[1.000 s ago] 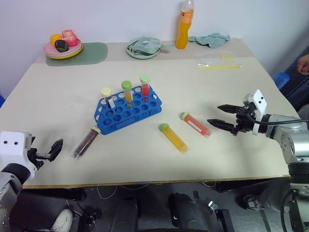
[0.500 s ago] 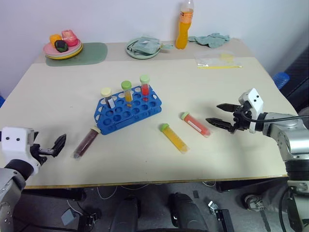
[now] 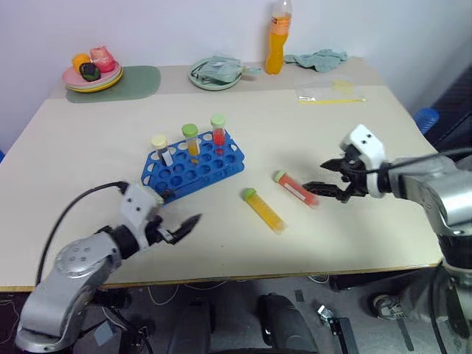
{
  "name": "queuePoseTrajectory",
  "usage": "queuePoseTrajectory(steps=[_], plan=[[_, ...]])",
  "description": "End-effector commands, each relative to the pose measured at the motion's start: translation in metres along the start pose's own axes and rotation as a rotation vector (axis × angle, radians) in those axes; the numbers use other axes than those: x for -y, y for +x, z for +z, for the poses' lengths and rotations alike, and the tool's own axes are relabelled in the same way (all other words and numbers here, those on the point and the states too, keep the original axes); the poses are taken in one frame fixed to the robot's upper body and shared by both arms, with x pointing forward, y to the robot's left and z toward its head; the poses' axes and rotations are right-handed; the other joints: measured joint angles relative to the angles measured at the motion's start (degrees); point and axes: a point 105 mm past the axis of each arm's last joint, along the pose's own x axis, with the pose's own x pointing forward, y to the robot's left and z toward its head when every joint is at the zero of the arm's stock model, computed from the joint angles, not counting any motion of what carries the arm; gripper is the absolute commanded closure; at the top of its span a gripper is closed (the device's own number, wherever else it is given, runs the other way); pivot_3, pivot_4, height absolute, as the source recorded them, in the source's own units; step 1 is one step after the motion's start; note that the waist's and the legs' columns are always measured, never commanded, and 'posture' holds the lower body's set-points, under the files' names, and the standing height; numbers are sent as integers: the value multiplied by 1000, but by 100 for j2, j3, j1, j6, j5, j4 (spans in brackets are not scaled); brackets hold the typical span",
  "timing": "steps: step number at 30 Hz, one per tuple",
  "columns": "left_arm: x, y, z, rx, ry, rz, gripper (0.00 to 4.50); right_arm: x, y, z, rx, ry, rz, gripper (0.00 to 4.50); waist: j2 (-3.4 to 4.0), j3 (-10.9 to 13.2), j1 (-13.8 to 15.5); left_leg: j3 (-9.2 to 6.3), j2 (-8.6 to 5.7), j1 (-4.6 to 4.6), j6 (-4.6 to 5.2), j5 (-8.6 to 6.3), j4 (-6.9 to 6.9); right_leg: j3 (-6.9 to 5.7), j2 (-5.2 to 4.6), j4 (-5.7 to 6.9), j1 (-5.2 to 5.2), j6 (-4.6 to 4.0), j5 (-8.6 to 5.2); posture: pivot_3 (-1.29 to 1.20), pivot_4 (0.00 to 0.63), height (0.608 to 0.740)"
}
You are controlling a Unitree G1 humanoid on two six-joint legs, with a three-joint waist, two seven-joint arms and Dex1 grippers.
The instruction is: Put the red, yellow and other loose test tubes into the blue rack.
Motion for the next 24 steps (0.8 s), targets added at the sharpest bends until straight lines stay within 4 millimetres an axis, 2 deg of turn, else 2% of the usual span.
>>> queuePoseTrajectory(steps=[1, 4, 8, 16, 23, 24], plan=[[7, 8, -1, 9, 36, -51, 43, -9, 9, 18, -64, -13, -31, 0, 0, 0, -5, -3, 0, -1, 0, 0, 0, -1, 2, 1, 0, 0, 0, 0, 150, 740], [11, 14, -2, 21, 35, -77, 43, -9, 19, 31, -147, 45, -61, 0, 0, 0, 16, -4, -1, -6, 1, 0, 1, -2, -1, -1, -2, 1, 0, 0, 150, 740], [17, 19, -4, 36, 24, -95, 43, -9, 31, 36, -266, 103, -92, 0, -1, 0, 76, -5, -4, -14, 1, -1, 2, -4, -6, -2, -9, 2, 1, 0, 150, 740], [29, 18, -7, 54, 4, -84, 43, -2, 49, 25, -397, 161, -127, 0, 0, 0, 48, -4, -5, -15, 4, -2, 0, -5, -8, -2, -11, 2, 1, 0, 150, 740], [31, 15, -8, 54, 1, -73, 43, 2, 58, 19, -415, 137, -155, 0, 0, 0, 37, -5, -4, -14, 4, -2, 0, -4, -5, 2, -13, 2, 1, 0, 150, 740], [31, 15, -9, 54, 0, -71, 13, 3, 59, 19, -416, 134, -158, 255, 0, 1, 36, -4, -4, -14, 4, -2, 0, -4, -5, 2, -13, 2, 1, 0, 150, 740]])
